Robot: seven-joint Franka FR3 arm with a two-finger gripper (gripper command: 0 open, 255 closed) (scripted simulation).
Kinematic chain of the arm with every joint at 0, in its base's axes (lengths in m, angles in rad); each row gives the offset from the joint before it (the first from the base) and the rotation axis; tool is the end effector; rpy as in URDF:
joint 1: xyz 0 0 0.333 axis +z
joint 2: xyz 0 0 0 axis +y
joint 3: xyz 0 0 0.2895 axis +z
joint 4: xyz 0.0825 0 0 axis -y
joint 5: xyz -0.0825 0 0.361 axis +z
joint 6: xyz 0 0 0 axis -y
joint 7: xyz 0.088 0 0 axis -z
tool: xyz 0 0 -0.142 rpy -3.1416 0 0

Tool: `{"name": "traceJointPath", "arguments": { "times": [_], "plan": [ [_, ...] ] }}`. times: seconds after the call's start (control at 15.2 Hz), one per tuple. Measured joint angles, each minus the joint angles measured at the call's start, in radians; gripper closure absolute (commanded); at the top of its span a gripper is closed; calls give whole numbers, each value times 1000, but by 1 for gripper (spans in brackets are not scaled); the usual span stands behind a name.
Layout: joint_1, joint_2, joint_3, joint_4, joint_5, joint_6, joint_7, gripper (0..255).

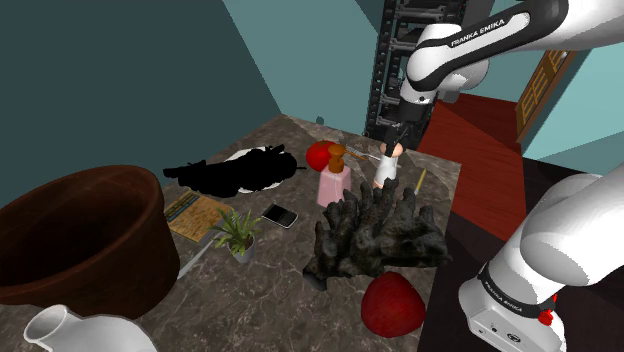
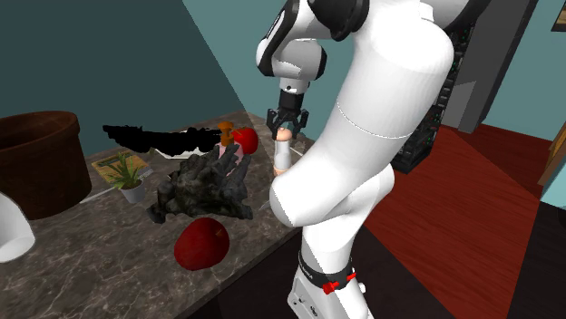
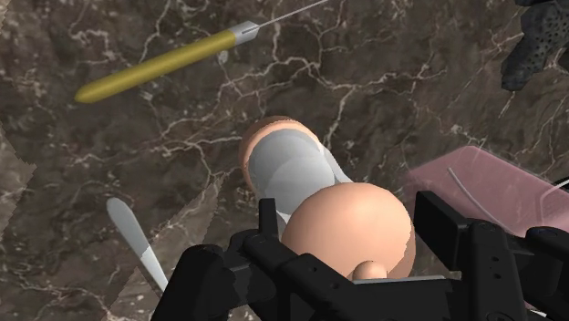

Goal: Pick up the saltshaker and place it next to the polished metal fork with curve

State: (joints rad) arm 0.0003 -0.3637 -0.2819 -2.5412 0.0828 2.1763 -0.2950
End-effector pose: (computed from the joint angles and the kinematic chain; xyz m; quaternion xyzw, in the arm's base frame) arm 0.3929 -0.1020 0.3481 -0.9965 0.0080 -0.0150 0.0824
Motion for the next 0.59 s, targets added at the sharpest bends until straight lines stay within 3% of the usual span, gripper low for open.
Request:
{"name": "traceJointPath", "arguments": {
  "times": [0.59],
  "plan": [
    [-5, -48, 12, 72, -15, -117, 26, 255]
  ]
}}
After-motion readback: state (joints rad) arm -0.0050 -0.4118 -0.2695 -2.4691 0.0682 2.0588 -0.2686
